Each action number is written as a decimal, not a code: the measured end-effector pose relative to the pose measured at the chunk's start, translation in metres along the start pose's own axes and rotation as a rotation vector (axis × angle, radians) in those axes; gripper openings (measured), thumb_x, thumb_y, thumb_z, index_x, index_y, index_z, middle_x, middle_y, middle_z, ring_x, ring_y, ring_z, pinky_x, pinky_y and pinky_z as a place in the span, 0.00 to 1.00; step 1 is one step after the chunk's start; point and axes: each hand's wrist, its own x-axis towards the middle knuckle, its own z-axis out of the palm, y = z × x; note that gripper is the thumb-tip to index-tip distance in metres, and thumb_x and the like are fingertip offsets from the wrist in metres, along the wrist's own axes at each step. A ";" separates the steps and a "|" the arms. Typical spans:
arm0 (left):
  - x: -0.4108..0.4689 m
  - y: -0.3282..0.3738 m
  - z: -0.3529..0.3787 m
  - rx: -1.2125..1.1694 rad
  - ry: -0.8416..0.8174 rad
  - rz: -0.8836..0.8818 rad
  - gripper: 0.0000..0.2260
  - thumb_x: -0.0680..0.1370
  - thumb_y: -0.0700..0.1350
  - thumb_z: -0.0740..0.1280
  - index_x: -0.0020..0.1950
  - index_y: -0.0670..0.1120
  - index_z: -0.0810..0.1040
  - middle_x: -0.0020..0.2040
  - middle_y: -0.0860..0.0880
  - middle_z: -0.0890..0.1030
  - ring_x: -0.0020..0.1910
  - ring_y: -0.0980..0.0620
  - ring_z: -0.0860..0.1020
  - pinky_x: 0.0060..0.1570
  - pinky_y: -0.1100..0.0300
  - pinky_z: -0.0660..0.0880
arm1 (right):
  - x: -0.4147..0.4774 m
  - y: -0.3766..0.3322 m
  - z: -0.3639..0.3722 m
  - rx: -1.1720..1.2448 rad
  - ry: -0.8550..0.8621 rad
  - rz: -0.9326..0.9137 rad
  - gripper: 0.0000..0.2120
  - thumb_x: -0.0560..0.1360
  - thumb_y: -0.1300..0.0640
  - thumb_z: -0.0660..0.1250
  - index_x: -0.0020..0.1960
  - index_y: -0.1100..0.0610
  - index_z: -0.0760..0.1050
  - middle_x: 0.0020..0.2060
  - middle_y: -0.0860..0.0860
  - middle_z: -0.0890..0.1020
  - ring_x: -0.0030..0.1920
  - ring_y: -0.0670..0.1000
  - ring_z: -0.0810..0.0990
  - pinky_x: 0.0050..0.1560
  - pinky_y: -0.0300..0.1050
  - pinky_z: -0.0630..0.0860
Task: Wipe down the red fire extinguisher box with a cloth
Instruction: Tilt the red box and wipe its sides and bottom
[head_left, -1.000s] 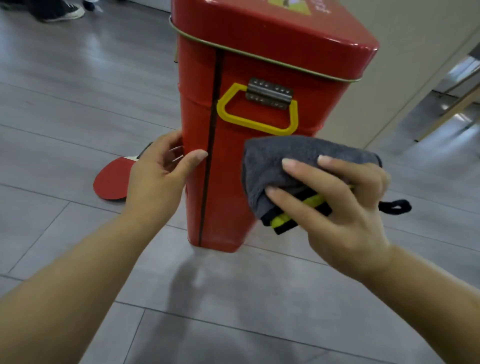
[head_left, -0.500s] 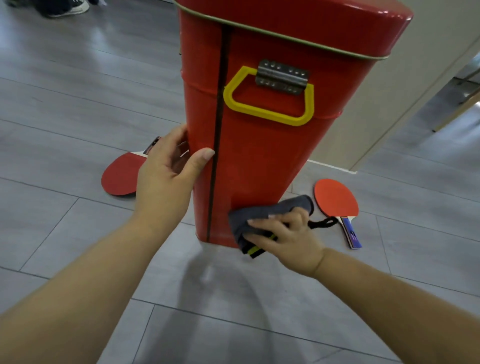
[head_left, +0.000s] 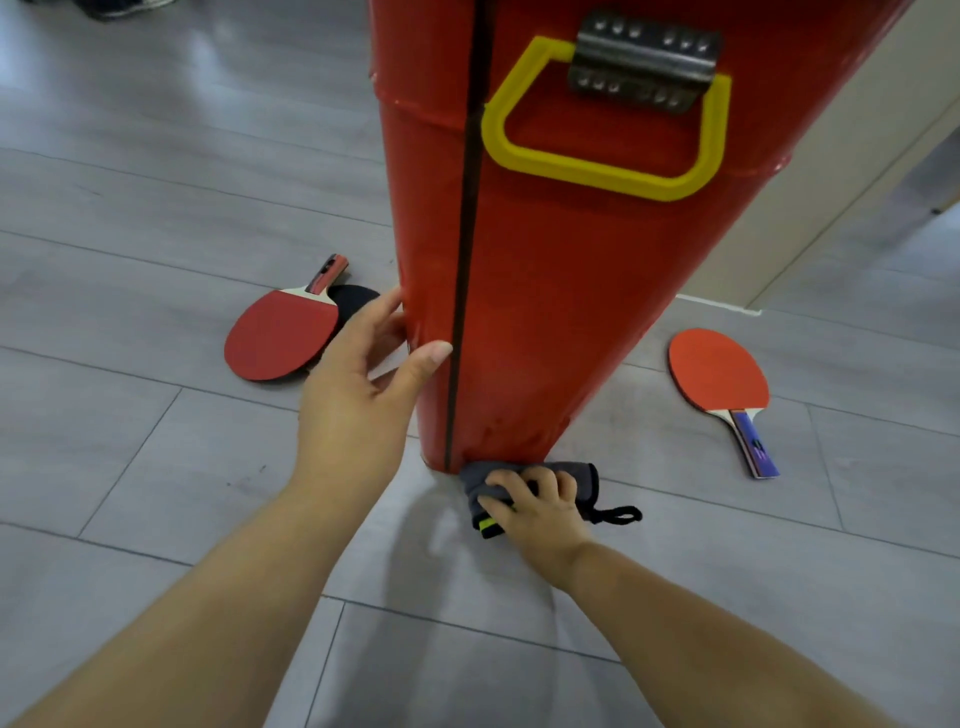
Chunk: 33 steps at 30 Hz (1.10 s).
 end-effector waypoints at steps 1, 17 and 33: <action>0.000 -0.001 0.000 0.005 0.002 -0.012 0.18 0.74 0.47 0.70 0.60 0.64 0.72 0.55 0.64 0.78 0.58 0.64 0.76 0.48 0.78 0.71 | 0.000 -0.002 -0.005 0.012 -0.042 0.014 0.33 0.48 0.59 0.78 0.53 0.45 0.80 0.60 0.50 0.67 0.51 0.59 0.67 0.42 0.58 0.75; -0.028 -0.006 -0.004 0.254 -0.093 -0.128 0.20 0.75 0.51 0.68 0.67 0.54 0.70 0.57 0.60 0.76 0.50 0.65 0.76 0.41 0.73 0.70 | -0.074 0.047 -0.078 0.170 -0.576 -0.110 0.28 0.76 0.65 0.60 0.73 0.48 0.62 0.70 0.50 0.62 0.63 0.58 0.65 0.59 0.51 0.71; -0.073 -0.049 0.028 0.551 -0.520 -0.236 0.09 0.74 0.51 0.70 0.52 0.53 0.76 0.48 0.56 0.79 0.45 0.64 0.76 0.42 0.72 0.69 | -0.159 0.106 -0.026 0.195 -0.734 0.443 0.23 0.75 0.57 0.65 0.69 0.52 0.65 0.62 0.55 0.66 0.61 0.59 0.70 0.59 0.54 0.73</action>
